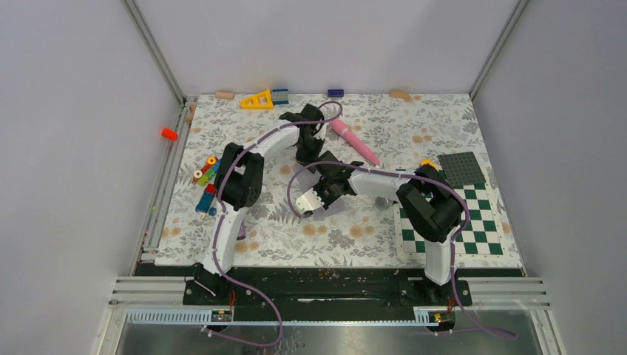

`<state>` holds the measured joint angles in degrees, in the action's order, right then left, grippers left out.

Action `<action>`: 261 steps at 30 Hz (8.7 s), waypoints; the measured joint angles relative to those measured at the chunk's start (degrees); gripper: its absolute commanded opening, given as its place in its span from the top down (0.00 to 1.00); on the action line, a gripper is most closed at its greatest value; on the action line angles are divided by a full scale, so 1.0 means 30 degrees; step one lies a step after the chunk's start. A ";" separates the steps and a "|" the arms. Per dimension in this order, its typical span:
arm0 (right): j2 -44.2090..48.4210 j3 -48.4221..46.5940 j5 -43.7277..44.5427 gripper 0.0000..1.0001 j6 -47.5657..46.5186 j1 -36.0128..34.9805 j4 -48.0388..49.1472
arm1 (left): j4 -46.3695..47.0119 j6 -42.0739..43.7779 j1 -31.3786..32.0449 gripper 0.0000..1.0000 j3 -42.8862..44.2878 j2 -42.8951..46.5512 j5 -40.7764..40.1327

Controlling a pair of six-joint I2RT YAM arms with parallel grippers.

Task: Place the letter into the envelope and seal it
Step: Seal the envelope flap on the envelope, then adjust the envelope at the center of the board, then pick up the solid glue from the center of the board.

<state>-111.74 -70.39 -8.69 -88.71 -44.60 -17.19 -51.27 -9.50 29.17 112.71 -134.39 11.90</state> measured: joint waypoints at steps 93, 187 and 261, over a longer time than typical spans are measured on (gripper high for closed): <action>0.7788 -0.0430 0.7519 0.43 1.1322 -0.2477 -0.2557 | 0.3366 0.3912 -0.3934 0.40 -1.1519 1.2648 0.5923; -0.1923 -0.5829 0.3461 0.43 2.2753 0.7847 -0.8925 | 0.1974 0.6222 -0.6258 0.01 -1.3712 1.9919 0.9959; -0.3738 -0.7206 0.1749 0.79 2.4407 0.6295 -1.1118 | 0.1974 0.6156 -0.9114 0.01 -1.4010 2.0538 1.2502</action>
<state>-122.96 -92.01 -3.44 -15.49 -25.71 -50.54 -45.34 8.97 1.83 70.67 -72.77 49.41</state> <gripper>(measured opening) 0.300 0.986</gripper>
